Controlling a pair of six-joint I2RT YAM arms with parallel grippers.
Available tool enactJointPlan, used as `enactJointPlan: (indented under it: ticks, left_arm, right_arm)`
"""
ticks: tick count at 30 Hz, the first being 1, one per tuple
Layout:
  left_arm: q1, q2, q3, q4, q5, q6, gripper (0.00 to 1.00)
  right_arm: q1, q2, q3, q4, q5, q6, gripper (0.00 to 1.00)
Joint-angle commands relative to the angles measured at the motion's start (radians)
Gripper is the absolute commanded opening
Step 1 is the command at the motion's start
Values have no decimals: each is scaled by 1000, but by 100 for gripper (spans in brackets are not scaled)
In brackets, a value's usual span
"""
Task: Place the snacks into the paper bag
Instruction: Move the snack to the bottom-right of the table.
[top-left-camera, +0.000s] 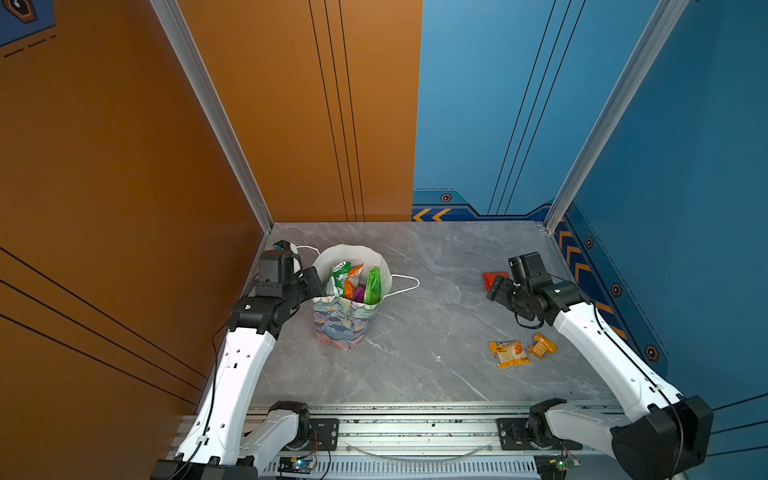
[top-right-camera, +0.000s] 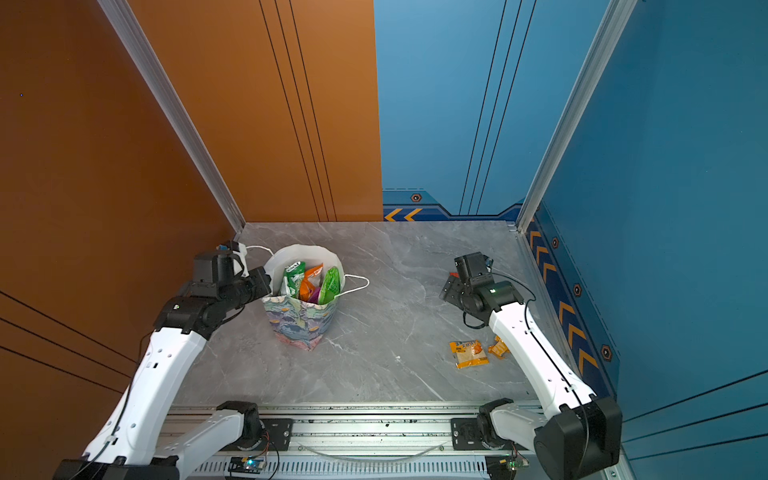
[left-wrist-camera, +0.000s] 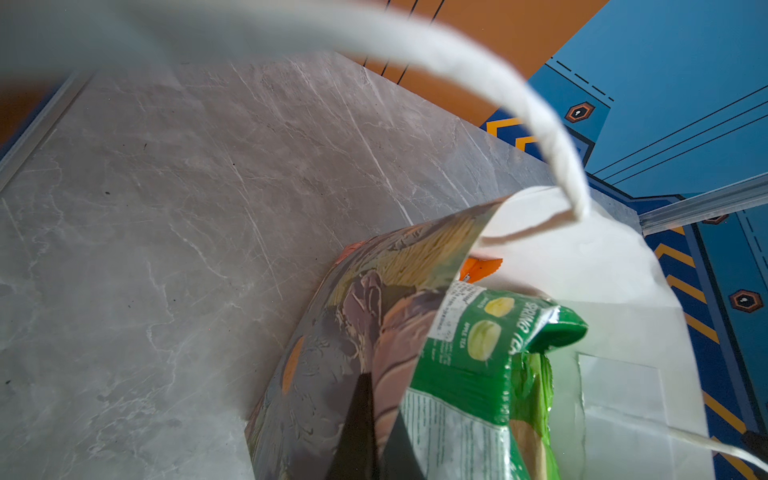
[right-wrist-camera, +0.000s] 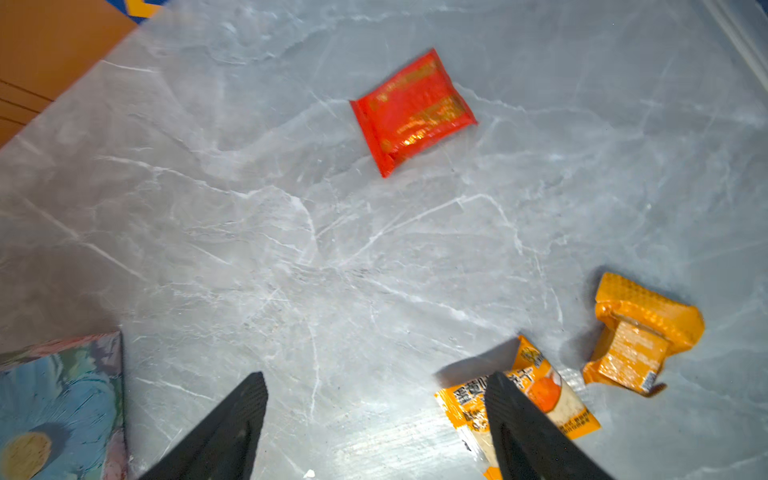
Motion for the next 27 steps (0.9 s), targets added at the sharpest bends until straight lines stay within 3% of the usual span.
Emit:
enactJointPlan:
  ticks: [1, 10, 14, 27]
  left_arm:
    - [15, -27, -12, -1, 26, 22, 3]
    - [19, -34, -13, -1, 32, 22, 3]
    - [19, -35, -13, -1, 31, 22, 3]
    - [27, -37, -15, -1, 27, 20, 4]
  right_arm:
    - [-47, 10, -55, -20, -65, 39, 85]
    - [-156, -6, -204, -13, -44, 84, 91]
    - [-196, -9, -274, 28, -91, 103, 94]
    - [-210, 2, -396, 116, -136, 131, 95]
